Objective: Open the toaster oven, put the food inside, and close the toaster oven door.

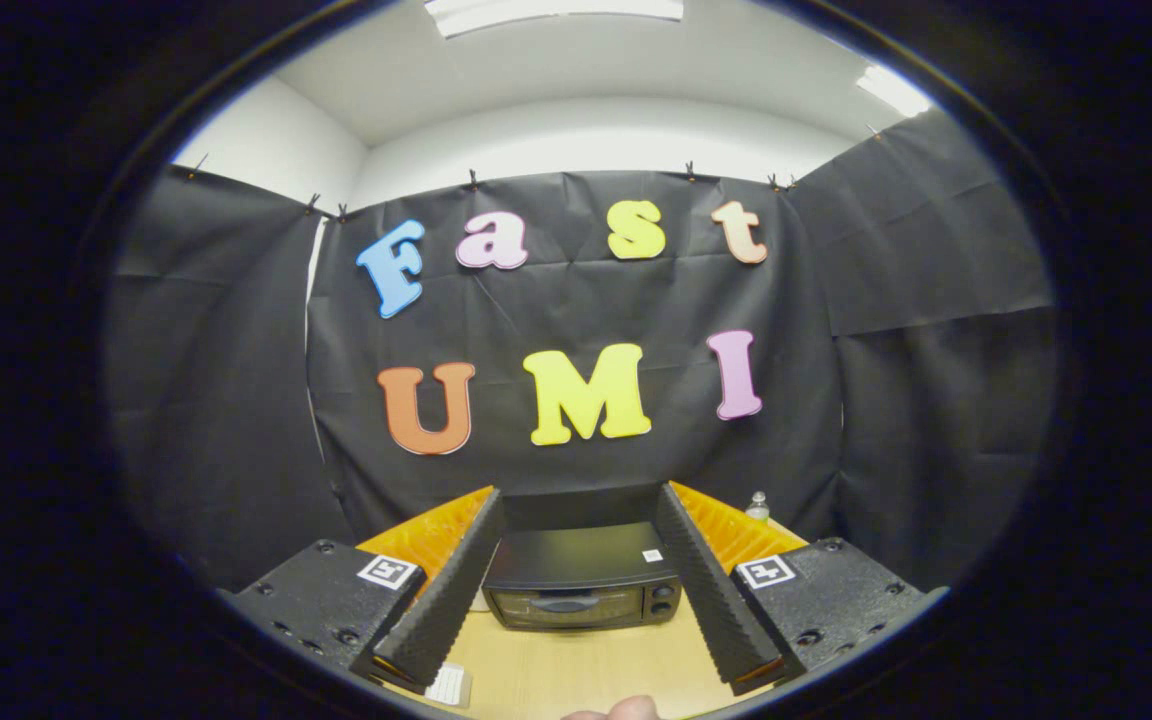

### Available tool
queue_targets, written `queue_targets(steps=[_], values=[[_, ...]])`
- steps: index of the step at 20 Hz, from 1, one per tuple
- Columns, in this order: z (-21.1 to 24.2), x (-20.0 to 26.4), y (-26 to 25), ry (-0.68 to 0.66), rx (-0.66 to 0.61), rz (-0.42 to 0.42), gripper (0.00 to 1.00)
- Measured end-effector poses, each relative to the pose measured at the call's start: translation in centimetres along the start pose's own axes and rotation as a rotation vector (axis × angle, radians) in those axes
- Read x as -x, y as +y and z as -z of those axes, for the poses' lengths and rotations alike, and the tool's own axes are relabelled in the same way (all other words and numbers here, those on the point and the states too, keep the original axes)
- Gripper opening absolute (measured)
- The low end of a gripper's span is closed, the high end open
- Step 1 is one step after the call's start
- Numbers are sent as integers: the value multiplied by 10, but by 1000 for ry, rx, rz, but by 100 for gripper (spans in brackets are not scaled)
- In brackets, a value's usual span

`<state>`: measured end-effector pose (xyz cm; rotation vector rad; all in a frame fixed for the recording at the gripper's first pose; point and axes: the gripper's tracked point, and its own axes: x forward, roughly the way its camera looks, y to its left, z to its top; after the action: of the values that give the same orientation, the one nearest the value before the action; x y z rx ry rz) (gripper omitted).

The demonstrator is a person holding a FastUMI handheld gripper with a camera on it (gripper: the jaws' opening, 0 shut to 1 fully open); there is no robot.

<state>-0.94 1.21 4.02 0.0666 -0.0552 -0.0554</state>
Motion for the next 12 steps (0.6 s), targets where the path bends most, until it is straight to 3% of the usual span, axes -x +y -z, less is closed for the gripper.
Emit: queue_targets(steps=[12], values=[[6,-8,8,37,0,-35,100]])
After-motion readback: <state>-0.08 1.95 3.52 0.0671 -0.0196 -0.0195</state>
